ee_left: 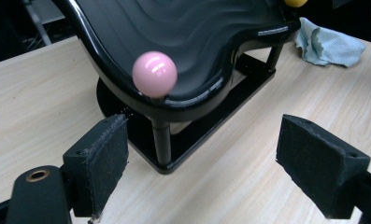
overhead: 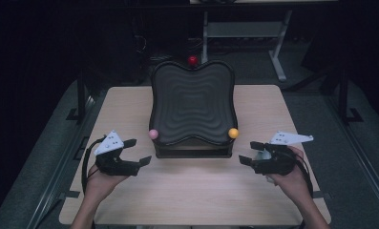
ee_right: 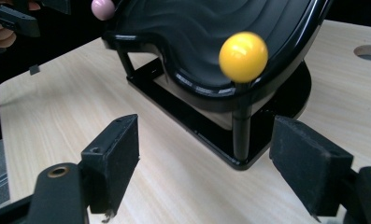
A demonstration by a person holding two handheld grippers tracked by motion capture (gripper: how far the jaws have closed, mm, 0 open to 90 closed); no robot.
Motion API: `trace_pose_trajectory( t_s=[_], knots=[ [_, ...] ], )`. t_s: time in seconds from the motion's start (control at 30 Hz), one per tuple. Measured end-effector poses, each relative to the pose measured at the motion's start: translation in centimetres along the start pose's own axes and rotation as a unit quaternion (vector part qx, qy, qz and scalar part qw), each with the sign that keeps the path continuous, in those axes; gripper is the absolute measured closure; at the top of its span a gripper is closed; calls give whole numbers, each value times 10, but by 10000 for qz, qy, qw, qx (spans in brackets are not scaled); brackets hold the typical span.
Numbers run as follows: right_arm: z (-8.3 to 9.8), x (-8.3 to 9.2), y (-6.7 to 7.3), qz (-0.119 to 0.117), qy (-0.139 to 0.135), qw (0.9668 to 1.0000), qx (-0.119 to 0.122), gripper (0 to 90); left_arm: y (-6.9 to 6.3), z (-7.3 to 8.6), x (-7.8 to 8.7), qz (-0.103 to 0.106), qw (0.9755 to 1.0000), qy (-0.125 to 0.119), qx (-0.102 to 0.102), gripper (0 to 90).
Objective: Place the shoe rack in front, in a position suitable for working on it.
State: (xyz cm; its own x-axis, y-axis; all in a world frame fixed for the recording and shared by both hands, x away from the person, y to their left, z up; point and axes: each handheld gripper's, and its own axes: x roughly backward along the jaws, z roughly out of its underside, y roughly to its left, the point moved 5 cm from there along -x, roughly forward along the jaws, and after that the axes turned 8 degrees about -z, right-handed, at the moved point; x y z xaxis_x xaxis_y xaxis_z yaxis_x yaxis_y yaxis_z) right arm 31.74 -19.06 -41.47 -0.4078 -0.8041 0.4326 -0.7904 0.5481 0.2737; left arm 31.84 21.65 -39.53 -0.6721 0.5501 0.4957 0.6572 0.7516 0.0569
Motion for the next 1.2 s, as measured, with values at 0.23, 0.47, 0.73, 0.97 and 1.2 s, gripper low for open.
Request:
trace_pose_trajectory(
  t_s=[0.23, 0.47, 0.73, 0.97, 1.2],
  knots=[
    [-18, -11, -8, 155, 100, 9998, 53, 292, 7, -18, -10, 55, 10000, -44, -30, 171],
    [-35, -22, -15, 305, 192, 9993, 91, 332, 13, -28, -19, 90, 9999, -20, -81, 252],
    [-39, -32, -16, 403, 252, 9988, 97, 394, 17, -26, -38, 119, 9998, 134, -22, 306],
    [-39, -30, -18, 540, 247, 9982, 69, 494, 23, -23, -52, 213, 9993, 293, 123, 436],
    [-38, -33, -16, 649, 351, 9973, 56, 584, 26, -27, -53, 168, 9996, 193, 109, 548]
  ],
)
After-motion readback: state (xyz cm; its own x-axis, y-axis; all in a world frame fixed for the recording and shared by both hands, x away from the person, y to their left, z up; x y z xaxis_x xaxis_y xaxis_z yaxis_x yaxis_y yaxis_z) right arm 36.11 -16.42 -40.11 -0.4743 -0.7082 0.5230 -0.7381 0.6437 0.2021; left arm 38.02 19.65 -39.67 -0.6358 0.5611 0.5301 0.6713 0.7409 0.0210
